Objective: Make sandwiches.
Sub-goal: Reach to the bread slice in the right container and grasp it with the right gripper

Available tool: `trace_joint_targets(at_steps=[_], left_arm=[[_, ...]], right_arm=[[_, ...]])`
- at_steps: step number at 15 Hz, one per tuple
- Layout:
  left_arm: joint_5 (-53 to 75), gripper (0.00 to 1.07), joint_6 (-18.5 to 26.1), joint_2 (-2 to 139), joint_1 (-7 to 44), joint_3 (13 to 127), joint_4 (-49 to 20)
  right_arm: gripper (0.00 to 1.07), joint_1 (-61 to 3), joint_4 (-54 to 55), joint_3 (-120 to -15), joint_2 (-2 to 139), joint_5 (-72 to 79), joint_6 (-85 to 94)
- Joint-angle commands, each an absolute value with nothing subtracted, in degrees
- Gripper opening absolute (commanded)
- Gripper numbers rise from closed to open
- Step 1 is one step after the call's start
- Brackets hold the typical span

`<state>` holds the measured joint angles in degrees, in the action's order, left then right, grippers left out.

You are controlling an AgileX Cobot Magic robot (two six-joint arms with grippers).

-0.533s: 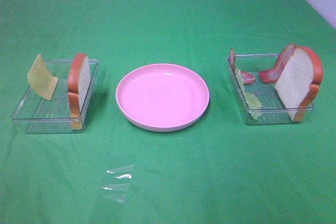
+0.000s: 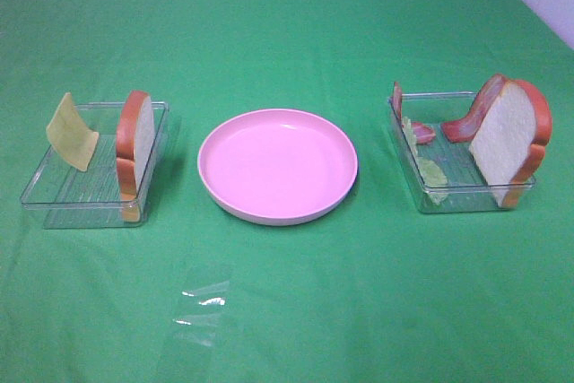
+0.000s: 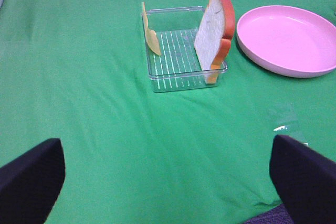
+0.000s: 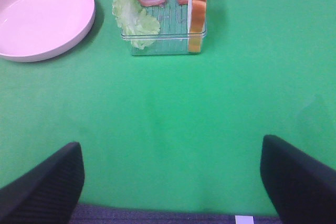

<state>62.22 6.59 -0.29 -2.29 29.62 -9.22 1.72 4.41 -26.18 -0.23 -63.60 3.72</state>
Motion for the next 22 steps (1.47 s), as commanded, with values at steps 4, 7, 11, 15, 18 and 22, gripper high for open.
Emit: trace_joint_targets(at_steps=[4, 7, 11, 15, 18, 22], left_arm=[[61.7, 0.98, 6.6, -1.1, -2.1, 29.6, -9.8], [61.7, 0.98, 6.6, -1.1, -2.1, 29.6, -9.8], [61.7, 0.98, 6.6, -1.1, -2.1, 29.6, -9.8], [61.7, 0.98, 6.6, -1.1, -2.1, 29.6, -9.8], [61.7, 0.98, 6.6, -1.1, -2.1, 29.6, -9.8], [61.7, 0.98, 6.6, -1.1, -2.1, 29.6, -9.8]], right_arm=[[0.88, 2.1, 4.6, -26.1, -1.9, -63.4, 3.7], [0.88, 2.1, 4.5, -26.1, -1.9, -63.4, 3.7], [0.88, 2.1, 4.5, -26.1, -1.9, -63.4, 3.8], [0.88, 2.1, 5.0, -26.9, 7.6, -63.5, 4.1], [0.88, 2.1, 6.2, -30.7, 23.8, -62.9, 4.0], [0.88, 2.1, 6.1, -46.0, 51.8, -63.0, 3.6]])
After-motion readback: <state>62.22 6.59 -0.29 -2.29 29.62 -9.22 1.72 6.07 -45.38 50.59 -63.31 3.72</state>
